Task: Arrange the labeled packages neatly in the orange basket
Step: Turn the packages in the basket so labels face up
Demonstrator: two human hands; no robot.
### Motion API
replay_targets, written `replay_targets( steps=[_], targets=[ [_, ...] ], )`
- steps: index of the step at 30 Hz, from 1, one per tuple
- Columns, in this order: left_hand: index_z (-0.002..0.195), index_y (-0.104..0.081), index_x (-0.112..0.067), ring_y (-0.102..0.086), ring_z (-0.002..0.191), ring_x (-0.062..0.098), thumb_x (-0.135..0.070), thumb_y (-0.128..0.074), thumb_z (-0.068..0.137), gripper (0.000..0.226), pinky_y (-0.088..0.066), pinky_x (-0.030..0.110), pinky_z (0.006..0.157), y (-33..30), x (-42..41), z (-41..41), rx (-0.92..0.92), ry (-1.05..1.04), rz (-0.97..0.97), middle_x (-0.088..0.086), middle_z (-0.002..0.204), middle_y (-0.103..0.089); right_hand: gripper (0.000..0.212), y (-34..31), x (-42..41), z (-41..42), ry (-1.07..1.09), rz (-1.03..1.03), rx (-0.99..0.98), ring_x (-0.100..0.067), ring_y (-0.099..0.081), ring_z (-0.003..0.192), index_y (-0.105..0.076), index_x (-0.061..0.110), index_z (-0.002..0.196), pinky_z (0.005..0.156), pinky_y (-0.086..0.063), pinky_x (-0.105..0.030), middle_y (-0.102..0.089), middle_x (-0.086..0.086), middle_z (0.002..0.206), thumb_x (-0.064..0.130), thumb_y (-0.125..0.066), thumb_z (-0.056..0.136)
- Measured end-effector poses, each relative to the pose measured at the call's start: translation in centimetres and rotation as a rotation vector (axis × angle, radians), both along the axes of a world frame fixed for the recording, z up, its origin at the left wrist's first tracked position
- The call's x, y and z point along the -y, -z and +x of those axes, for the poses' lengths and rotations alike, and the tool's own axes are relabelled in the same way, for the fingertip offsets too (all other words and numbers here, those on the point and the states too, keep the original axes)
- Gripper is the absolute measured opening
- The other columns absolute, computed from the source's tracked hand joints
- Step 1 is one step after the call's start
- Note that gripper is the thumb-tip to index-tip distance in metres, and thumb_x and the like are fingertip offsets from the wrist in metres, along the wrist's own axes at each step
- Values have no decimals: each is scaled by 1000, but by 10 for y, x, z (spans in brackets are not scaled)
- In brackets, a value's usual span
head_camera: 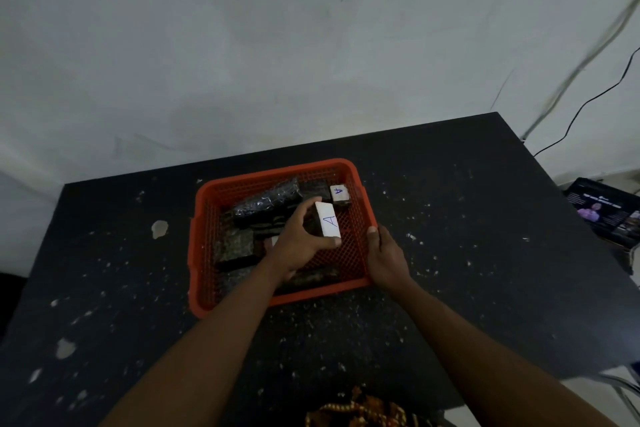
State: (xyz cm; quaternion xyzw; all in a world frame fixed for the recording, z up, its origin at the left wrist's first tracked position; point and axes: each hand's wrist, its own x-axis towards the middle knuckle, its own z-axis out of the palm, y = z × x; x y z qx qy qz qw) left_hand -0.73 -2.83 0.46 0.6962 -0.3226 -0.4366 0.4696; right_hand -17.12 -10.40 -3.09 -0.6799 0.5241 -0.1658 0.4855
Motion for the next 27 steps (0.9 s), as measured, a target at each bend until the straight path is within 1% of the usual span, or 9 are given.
replay_targets(
  steps=[2,8,11,15,18,20,21,24,27],
  targets=[
    [143,-39,-34,-37,133,18,-2,-85,67,94,-41,40,104,-3,-3,1,-59,-7,-5,0,146,-39,33,1,-1,0,2,-9,10,-7,-60,74,-50,30,100,59,-40,-25,-60,8,84,51,-24,100],
    [146,-35,-37,-43,129,20,11,-75,73,96,-53,25,82,-9,-7,0,-109,8,-33,4,148,-37,36,0,-1,1,6,-16,-7,-9,-59,73,-51,27,94,58,-38,-25,-60,5,83,50,-24,100],
    [146,-32,-34,-51,121,23,15,-69,75,93,-54,28,81,-11,-5,0,-117,-10,-8,7,142,-44,35,1,-1,1,12,-30,-11,-7,-58,72,-51,26,94,57,-35,-23,-59,7,81,48,-25,101],
    [132,-46,-20,-58,104,18,10,-63,79,63,-51,28,74,-15,0,2,-14,-47,73,8,129,-56,34,4,-1,2,27,-41,-30,-8,-55,70,-50,23,93,56,-34,-24,-55,10,78,46,-26,101],
    [118,-59,-23,-62,83,13,2,-60,83,43,-52,24,66,-19,9,10,99,-22,84,3,114,-62,32,4,-1,2,24,-43,-31,-2,-53,70,-50,25,94,56,-33,-20,-55,12,78,47,-27,101],
    [117,-60,-28,-58,62,4,-6,-59,86,39,-47,17,52,-18,16,15,184,-2,88,-4,107,-62,32,4,-1,2,22,-36,-23,-6,-56,70,-50,27,93,56,-36,-22,-58,9,79,48,-26,101],
    [119,-57,-29,-57,59,0,-11,-60,86,38,-45,15,52,-17,20,17,226,2,90,-7,106,-61,32,3,-1,1,18,-29,-20,-8,-58,70,-50,27,94,56,-38,-23,-59,7,79,48,-26,100],
    [118,-50,-27,-56,84,-5,-17,-65,86,36,-42,12,68,-13,31,21,347,40,64,-10,109,-57,33,1,0,1,7,-3,-8,-15,-63,71,-50,27,95,60,-47,-30,-62,2,81,49,-26,100],
    [121,-53,-24,-58,96,6,-16,-63,87,36,-43,19,77,-9,43,21,480,205,93,-2,117,-59,33,-1,0,0,-8,16,11,-17,-65,70,-50,29,98,61,-53,-34,-63,0,83,51,-25,100]
  ],
)
